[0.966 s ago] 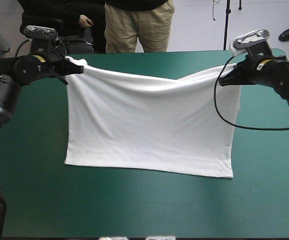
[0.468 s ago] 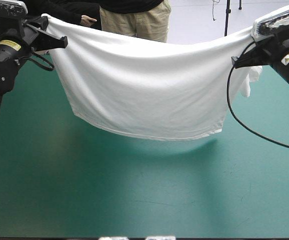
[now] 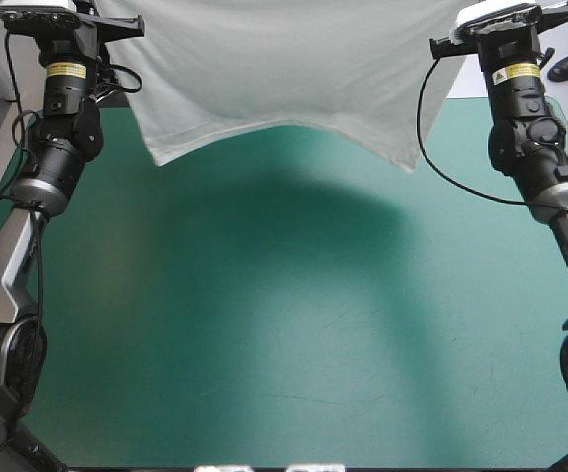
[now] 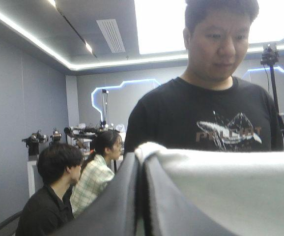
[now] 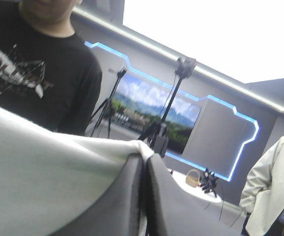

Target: Fold the cloth

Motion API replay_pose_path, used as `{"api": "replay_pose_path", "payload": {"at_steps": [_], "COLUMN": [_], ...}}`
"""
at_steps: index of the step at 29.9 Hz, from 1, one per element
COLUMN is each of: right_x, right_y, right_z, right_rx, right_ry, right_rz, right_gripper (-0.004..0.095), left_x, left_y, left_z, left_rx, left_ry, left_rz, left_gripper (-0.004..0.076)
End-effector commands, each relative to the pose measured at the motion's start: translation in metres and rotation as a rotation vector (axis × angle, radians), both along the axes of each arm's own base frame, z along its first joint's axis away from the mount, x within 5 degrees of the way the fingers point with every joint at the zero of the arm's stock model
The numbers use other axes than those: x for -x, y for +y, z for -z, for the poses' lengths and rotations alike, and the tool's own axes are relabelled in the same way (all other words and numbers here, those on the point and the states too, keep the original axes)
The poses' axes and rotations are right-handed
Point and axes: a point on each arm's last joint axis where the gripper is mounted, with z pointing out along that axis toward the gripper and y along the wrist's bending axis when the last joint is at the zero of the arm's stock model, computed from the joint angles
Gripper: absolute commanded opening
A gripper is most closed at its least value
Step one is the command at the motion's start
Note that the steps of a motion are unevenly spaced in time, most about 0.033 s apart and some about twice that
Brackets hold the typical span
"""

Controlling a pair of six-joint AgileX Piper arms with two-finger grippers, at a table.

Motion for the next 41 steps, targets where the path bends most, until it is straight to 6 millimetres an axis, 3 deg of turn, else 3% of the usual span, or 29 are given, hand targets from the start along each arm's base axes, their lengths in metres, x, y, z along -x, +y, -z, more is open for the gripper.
{"api": "replay_pose_path", "payload": {"at_steps": [1, 4, 8, 17, 21, 26, 33, 41], "right_x": [0.006, -0.013, -0.03, -0.023, -0.013, -0.001, 0.029, 0.084], "right_y": [-0.005, -0.003, 0.002, 0.009, 0.009, -0.005, -0.029, -0.028], "right_z": [-0.018, 0.006, 0.042, 0.096, 0.113, 0.128, 0.135, 0.151], "right_rx": [-0.065, -0.091, -0.079, -0.051, -0.039, -0.152, -0.265, -0.262], "right_ry": [-0.249, -0.096, 0.263, 0.885, 1.101, 1.323, 1.389, 1.457], "right_rz": [0.016, -0.011, -0.035, -0.089, -0.107, -0.153, -0.187, -0.164], "right_gripper": [-0.0013, -0.0013, -0.0013, -0.0013, -0.0013, -0.0013, -0.001, -0.0007], "left_x": [0.008, -0.006, -0.013, -0.013, -0.004, 0.013, 0.045, 0.097], "left_y": [0.002, -0.001, -0.003, -0.014, -0.015, -0.017, -0.013, -0.006], "left_z": [-0.02, 0.0, 0.023, 0.088, 0.107, 0.128, 0.139, 0.148], "left_rx": [0.035, 0.009, -0.005, -0.08, -0.106, -0.118, -0.093, -0.121], "left_ry": [-0.116, -0.015, 0.132, 0.85, 1.068, 1.336, 1.356, 1.378], "left_rz": [-0.004, -0.004, 0.013, 0.134, 0.164, 0.203, 0.196, 0.172], "left_gripper": [-0.0017, -0.0017, -0.0017, -0.0017, -0.0017, -0.0017, -0.0017, -0.0017]}}
